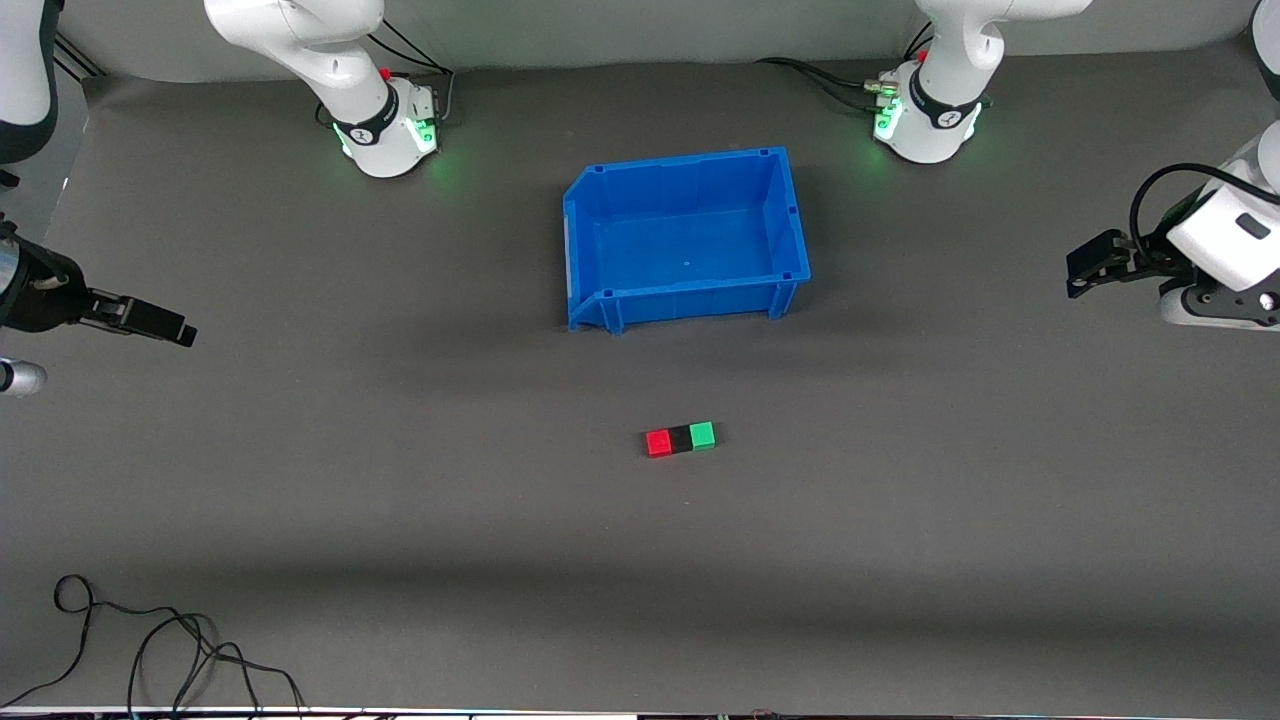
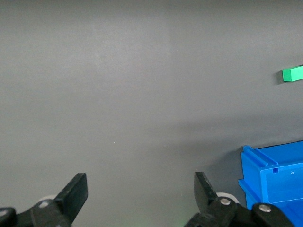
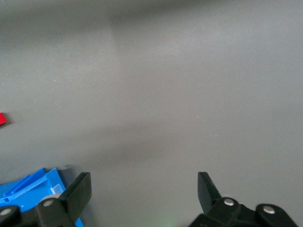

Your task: Attach green and red cubes to black cube

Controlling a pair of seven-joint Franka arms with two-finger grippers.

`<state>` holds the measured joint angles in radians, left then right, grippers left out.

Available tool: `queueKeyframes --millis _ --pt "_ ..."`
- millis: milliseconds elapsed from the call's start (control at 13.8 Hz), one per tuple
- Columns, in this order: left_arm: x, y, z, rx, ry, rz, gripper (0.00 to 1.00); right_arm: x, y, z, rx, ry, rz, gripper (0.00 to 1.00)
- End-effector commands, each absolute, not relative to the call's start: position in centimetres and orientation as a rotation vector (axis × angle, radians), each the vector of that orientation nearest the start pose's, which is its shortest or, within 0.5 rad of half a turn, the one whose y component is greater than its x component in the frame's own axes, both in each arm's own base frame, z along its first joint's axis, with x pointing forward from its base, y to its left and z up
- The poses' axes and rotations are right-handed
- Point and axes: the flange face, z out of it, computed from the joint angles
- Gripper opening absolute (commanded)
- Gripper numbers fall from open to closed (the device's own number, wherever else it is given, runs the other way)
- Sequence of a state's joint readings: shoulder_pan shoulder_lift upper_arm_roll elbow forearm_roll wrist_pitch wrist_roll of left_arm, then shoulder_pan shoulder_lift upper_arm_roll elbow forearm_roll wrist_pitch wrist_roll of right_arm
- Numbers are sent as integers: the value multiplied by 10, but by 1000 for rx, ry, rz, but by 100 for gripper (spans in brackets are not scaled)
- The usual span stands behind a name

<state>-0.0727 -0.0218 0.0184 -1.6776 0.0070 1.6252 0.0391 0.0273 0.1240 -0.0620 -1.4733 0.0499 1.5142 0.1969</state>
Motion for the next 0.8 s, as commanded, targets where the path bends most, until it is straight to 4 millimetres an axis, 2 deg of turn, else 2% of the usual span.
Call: queueKeyframes --millis 0,145,362,580,725 --pt "545 -30 599 -3133 133 2 100 555 -16 594 -3093 341 37 99" --pt "544 -30 600 -3144 120 14 100 544 -16 590 -3096 333 22 100" --pt "544 -31 599 -3148 106 29 100 545 3 597 -3175 261 -4 99" --pt "540 -32 595 -3144 70 97 100 546 6 594 -3176 251 6 100" --pt "540 -31 595 -3144 65 97 100 548 7 598 -3169 264 -8 99"
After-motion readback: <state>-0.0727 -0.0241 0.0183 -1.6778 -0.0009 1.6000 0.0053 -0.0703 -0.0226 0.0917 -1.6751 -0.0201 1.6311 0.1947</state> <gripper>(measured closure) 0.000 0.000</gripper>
